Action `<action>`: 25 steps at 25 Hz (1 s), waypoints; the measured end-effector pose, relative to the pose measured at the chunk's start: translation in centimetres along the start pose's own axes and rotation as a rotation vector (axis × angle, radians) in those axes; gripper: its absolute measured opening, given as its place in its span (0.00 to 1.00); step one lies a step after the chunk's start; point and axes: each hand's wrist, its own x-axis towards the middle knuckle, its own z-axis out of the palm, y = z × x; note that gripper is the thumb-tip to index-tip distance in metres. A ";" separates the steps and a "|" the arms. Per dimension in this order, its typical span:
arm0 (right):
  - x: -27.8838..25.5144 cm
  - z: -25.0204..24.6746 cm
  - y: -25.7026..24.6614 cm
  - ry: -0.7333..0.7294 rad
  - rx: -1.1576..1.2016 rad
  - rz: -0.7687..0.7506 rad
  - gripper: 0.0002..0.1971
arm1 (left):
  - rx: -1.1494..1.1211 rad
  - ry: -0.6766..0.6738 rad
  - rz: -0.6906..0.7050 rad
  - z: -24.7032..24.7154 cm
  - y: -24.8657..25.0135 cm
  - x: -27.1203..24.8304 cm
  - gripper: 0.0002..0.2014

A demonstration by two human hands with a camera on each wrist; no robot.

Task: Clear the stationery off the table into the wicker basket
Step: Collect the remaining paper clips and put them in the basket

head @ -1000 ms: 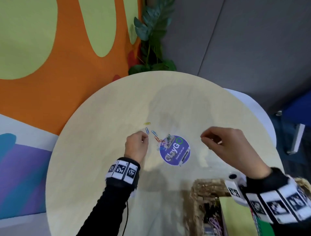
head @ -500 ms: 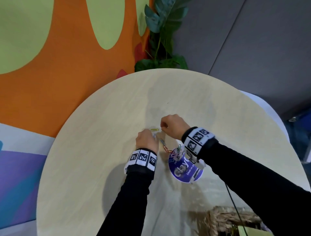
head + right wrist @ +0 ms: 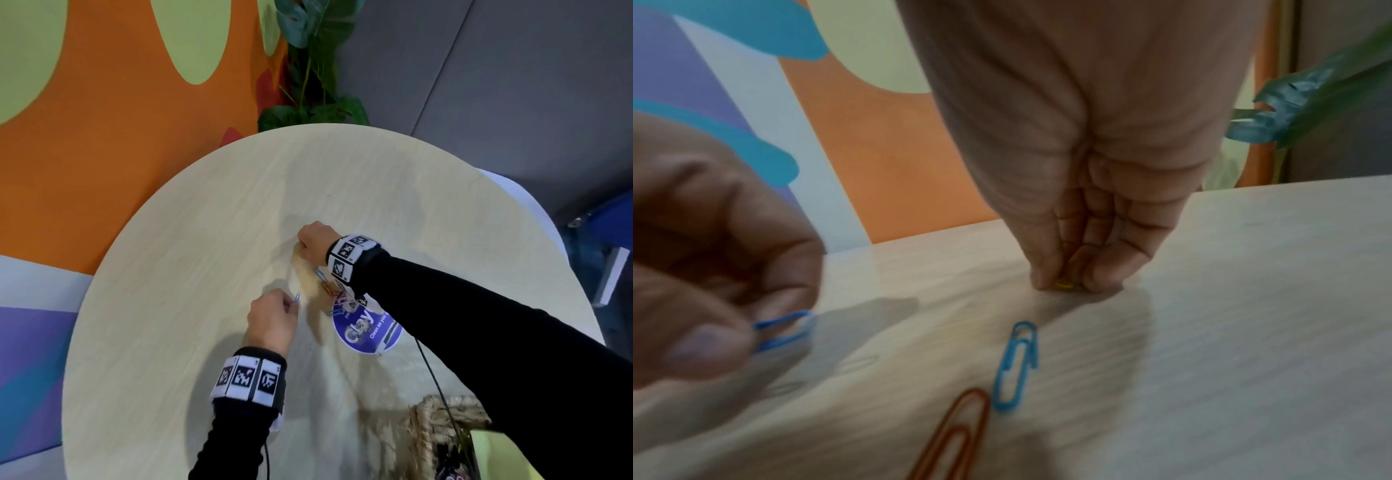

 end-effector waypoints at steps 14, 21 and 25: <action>-32.2 -1.3 2.5 0.106 0.207 -0.021 0.06 | -0.128 -0.164 0.379 0.5 0.5 -13.7 0.06; -37.3 13.2 4.0 -0.106 0.229 0.195 0.09 | -0.088 -0.272 0.657 1.1 2.3 -20.8 0.02; -35.8 16.2 4.0 -0.062 0.171 0.292 0.10 | 0.062 -0.329 0.769 2.3 3.0 -23.9 0.02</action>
